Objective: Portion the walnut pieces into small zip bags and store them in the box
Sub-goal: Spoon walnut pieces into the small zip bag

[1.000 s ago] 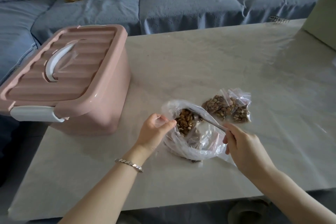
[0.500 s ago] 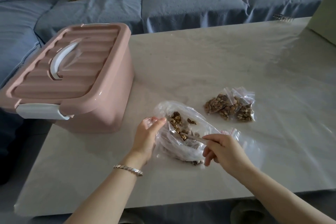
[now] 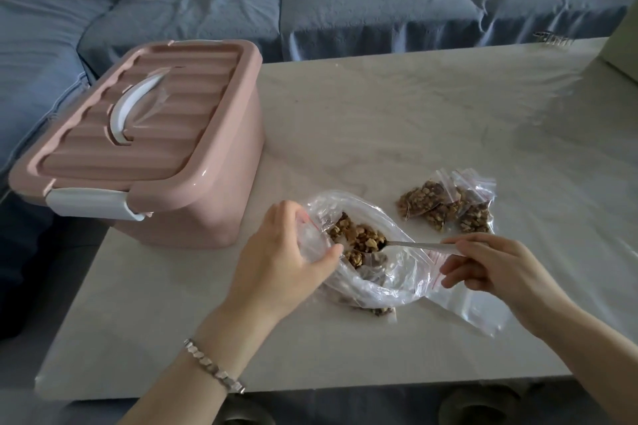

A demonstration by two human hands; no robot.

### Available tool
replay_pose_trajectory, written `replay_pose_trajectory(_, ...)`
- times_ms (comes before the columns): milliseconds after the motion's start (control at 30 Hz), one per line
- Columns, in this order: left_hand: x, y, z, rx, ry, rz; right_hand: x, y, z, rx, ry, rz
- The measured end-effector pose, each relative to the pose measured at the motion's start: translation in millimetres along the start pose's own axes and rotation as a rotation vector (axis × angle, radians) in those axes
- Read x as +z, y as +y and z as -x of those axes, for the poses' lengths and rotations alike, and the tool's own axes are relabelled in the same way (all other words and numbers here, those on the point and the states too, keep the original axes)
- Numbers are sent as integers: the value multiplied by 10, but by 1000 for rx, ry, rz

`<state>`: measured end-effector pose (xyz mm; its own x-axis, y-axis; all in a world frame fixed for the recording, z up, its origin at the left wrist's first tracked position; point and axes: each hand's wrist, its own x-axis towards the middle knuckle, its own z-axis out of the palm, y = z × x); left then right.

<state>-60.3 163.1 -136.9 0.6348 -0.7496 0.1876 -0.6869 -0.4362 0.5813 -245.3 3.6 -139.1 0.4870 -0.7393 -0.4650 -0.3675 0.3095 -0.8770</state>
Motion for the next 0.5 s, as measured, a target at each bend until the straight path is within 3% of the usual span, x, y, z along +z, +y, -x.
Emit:
replay_pose_trajectory(367,276,267,-167,-38,-301,94,-382,-284,83,-45,93,-48)
replay_pose_trajectory(500,315,208,-180,-19,-293,94,-436,-475,76,-116,90,-23)
